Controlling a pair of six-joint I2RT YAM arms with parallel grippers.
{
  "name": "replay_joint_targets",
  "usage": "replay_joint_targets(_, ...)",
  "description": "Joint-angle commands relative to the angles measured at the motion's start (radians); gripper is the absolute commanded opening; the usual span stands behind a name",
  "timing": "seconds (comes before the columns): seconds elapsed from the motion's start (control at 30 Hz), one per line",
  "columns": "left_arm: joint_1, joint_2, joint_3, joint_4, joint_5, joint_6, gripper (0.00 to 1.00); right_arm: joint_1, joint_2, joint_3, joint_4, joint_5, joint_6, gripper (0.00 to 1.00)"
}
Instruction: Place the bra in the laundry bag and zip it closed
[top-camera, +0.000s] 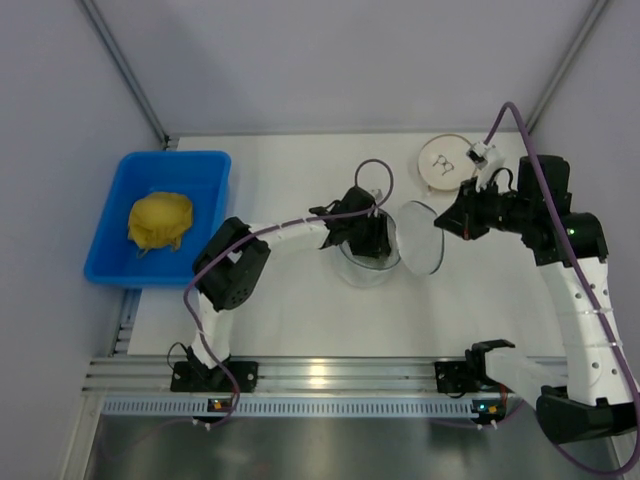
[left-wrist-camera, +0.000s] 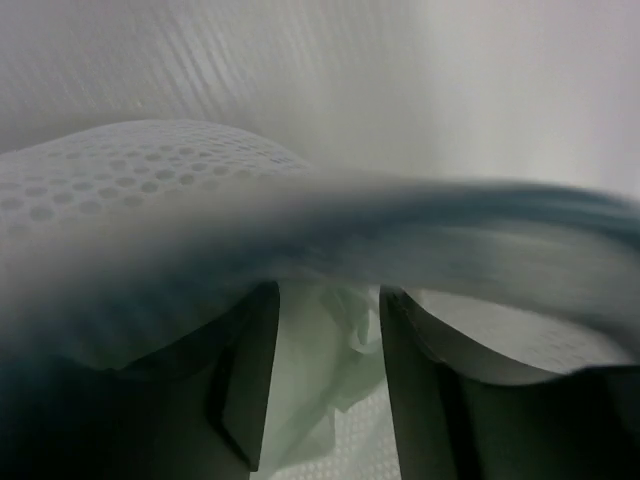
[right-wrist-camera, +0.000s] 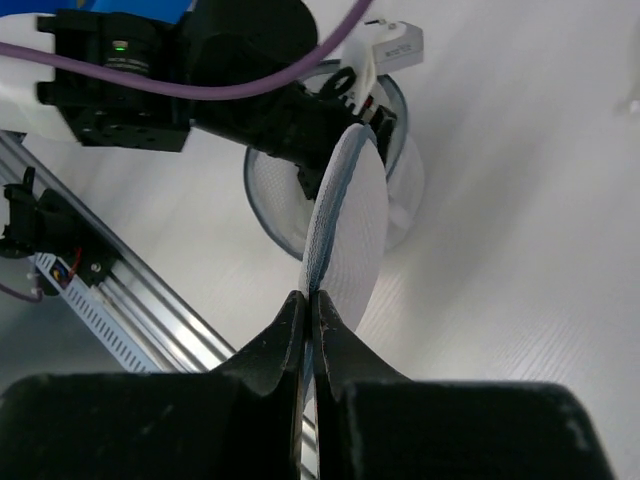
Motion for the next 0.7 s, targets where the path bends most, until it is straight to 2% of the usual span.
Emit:
replay_joint_targets(0.0,0.004,-0.195,-0.003,0.045,-0.001,0.076,0.52,-0.007,-0.024,0.000,0.051,0.101,-0.011,0.00)
replay_joint_targets(0.1,0.004,-0.307,-0.018,0.031,0.033,0.128,0.54,-0.005,-0.021,-0.008,0.064,0.185,-0.002,0.00)
replay_joint_targets(0.17,0.004,-0.353,-0.032,0.022,0.031,0.156,0.60,-0.007,-0.016,-0.009,0.078,0.202,0.009,0.00)
replay_joint_targets(0.23,0.004,-0.404,-0.033,-0.017,0.016,0.207,0.64,-0.005,-0.009,-0.013,0.087,0.202,0.055,0.00)
replay_joint_targets(0.43,-0.001,-0.516,-0.023,-0.079,-0.061,0.327,0.67,0.009,0.036,-0.002,0.084,0.260,0.139,0.00)
replay_joint_targets(0.53,-0.046,-0.554,-0.009,-0.078,-0.145,0.382,0.68,0.010,0.060,-0.011,0.087,0.291,0.214,0.00)
replay_joint_targets(0.67,-0.183,-0.545,0.035,-0.078,-0.256,0.440,0.68,0.010,0.085,-0.020,0.093,0.262,0.312,0.00)
